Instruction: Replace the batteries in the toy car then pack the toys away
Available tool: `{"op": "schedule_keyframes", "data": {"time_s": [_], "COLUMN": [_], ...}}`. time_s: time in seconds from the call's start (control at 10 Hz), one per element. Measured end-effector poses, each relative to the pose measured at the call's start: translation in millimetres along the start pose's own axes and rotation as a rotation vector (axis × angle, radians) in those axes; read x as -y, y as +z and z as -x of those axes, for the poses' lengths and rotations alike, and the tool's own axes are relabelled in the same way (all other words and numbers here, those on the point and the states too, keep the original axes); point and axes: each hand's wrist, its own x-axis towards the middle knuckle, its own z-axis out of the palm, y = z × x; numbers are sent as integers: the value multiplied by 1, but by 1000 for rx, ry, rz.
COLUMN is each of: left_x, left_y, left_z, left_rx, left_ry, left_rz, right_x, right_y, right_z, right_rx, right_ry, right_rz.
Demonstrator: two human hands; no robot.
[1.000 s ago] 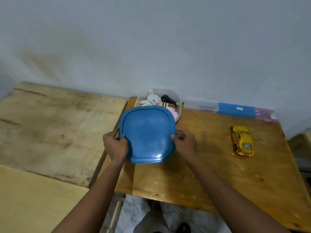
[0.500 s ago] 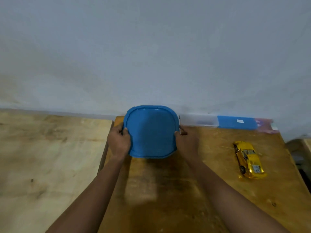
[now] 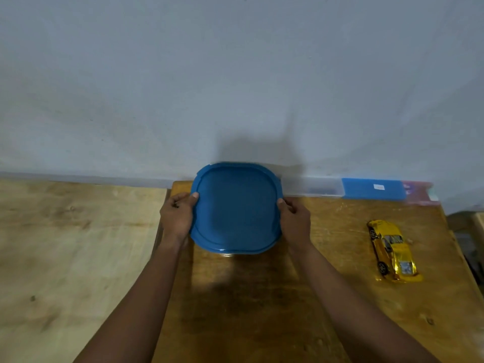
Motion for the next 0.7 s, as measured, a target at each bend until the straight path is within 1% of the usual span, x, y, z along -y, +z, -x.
{"op": "schedule_keyframes", "data": {"time_s": [0.1, 0.3, 0.4, 0.5, 0.6, 0.7], "left_x": [-5, -12, -14, -15, -14, -15], "left_y": [-3, 4, 3, 1, 1, 4], "left_z": [-4, -3, -1, 5, 14, 37], "left_rx": [99, 73, 61, 51, -21, -270], "left_ry": [-94, -182, -189, -154, -46, 190], "left_rz": [51, 111, 105, 58, -50, -253], "right_x": [-2, 4, 4, 11, 19, 28], "right_y": [1, 4, 4, -1, -13, -35], "right_z": [-2, -7, -6, 2, 8, 12], "right_rx": [-2, -21, -10, 56, 146, 190], "right_ry": [10, 65, 97, 106, 103, 65], "right_rz": [-48, -135, -142, -65, 12, 30]}}
